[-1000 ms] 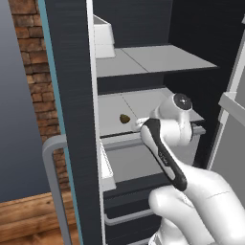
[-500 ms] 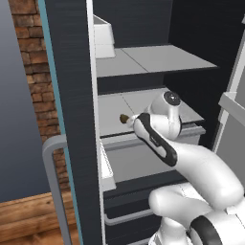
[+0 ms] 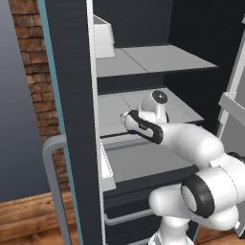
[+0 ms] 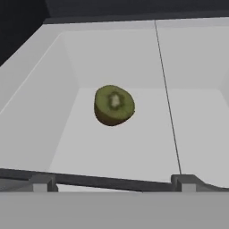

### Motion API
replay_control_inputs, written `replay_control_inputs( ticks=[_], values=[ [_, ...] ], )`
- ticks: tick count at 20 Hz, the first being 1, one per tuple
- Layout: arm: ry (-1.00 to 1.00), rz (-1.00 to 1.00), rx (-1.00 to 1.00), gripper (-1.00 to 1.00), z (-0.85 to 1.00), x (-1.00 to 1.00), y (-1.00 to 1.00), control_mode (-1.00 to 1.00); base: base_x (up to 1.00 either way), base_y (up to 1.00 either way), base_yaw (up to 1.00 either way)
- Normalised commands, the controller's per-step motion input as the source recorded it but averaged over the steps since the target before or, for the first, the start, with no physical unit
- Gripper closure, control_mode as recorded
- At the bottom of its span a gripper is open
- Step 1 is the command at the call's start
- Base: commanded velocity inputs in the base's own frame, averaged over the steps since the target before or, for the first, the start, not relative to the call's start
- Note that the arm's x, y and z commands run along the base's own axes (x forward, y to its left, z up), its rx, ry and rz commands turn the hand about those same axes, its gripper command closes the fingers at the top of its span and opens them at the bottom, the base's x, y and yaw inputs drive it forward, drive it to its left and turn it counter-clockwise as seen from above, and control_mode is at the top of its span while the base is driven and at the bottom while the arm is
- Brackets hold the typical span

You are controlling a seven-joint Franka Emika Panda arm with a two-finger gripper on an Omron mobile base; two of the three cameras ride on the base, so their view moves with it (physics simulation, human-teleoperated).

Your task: Pick the orange and kiwi from the fridge and place them inside the tupperware on the counter.

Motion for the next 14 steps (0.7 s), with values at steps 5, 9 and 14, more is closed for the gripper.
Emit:
replay_control_inputs(
  ticks=[5, 9, 14],
  values=[
    [0.04, 0.0, 0.0, -1.0, -0.18, 0.59, 0.12, -1.0, 0.0, 0.0, 0.0],
    [0.05, 0.0, 0.0, -1.0, -0.2, 0.53, 0.19, -1.0, 0.0, 0.0, 0.0],
    [0.03, 0.0, 0.0, -1.0, -0.22, 0.54, 0.18, -1.0, 0.0, 0.0, 0.0]
  ],
)
